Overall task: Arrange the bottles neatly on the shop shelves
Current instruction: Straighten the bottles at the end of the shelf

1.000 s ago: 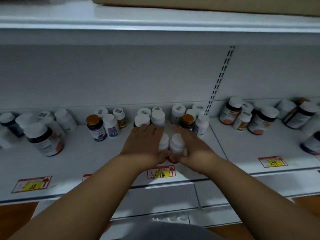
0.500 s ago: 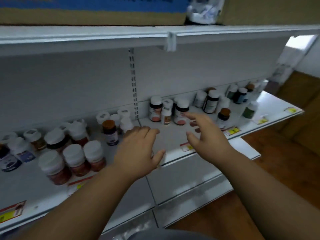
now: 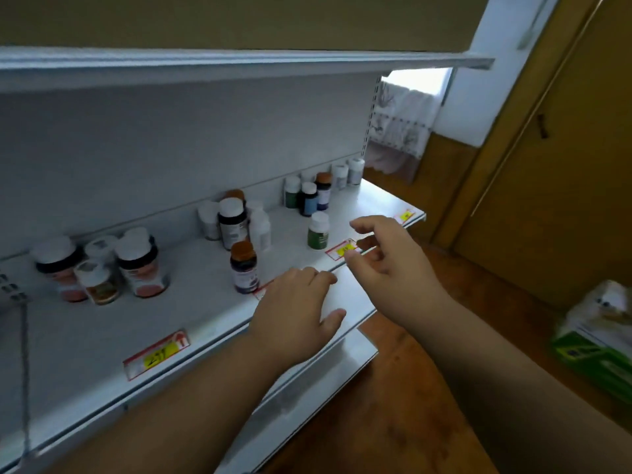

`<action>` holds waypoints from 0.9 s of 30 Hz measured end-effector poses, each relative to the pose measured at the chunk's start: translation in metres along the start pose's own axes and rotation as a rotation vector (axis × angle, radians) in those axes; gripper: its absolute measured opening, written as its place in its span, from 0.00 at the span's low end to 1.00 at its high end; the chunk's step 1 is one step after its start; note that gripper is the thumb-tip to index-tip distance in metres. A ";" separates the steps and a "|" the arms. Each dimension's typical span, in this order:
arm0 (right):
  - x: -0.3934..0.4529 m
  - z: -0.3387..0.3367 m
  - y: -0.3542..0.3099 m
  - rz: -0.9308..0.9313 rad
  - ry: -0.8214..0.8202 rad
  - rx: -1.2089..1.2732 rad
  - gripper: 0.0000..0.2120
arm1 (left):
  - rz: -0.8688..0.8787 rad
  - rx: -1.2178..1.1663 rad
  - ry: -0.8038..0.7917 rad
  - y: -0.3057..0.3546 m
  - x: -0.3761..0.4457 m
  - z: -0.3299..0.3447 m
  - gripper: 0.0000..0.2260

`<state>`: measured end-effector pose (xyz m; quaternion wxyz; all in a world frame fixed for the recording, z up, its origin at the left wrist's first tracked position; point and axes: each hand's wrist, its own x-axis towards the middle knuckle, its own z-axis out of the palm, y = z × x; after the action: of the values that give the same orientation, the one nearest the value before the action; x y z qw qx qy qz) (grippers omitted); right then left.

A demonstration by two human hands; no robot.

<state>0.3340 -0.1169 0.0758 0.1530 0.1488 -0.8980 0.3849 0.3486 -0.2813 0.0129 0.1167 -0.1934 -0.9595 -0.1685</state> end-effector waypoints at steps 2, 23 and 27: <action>0.022 0.000 0.022 0.012 0.004 0.003 0.18 | 0.001 -0.011 -0.005 -0.001 0.034 0.012 0.22; 0.307 0.036 0.215 -0.181 -0.422 -0.096 0.21 | -0.437 -0.037 0.177 -0.031 0.269 0.080 0.16; 0.350 0.068 0.236 -0.362 -0.636 -0.208 0.28 | -0.607 0.014 0.301 -0.034 0.273 0.077 0.13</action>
<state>-0.0862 -0.0643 0.0152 -0.0536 0.4008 -0.8940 0.1930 0.0776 -0.1921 0.0114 0.2030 0.1289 -0.9464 -0.2156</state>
